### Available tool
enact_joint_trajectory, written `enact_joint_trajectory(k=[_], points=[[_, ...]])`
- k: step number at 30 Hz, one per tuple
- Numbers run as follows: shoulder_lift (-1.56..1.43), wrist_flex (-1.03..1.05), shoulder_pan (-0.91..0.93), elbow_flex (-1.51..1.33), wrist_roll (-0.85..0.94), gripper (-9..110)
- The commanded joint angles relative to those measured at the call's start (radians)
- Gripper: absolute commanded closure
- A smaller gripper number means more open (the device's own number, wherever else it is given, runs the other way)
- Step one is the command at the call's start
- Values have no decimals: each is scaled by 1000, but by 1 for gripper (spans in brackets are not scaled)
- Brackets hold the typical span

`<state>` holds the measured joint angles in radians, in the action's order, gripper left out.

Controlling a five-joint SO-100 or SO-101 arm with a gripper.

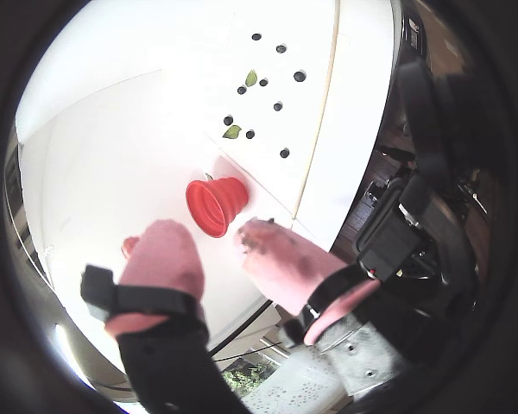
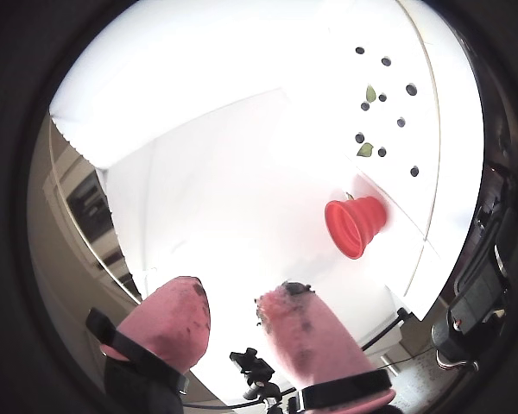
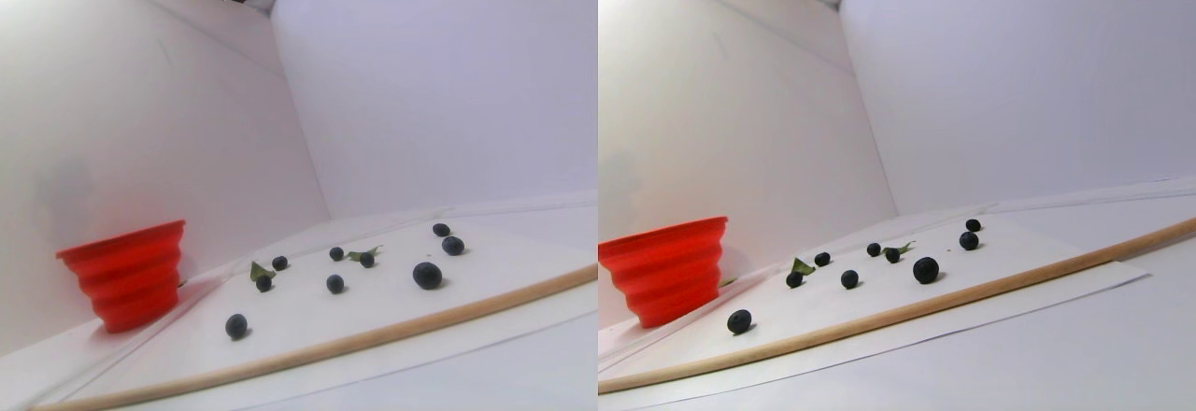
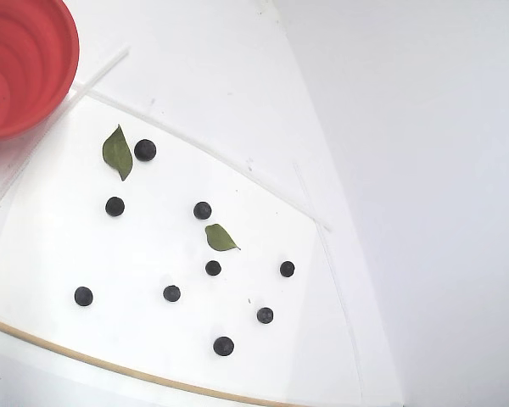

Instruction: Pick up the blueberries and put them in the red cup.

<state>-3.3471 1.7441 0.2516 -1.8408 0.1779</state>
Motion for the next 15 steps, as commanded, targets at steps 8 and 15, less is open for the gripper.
enact_joint_trajectory(k=[8,15], points=[[17,-2,17,3,2,88],[12,-2,12,3,3,89]])
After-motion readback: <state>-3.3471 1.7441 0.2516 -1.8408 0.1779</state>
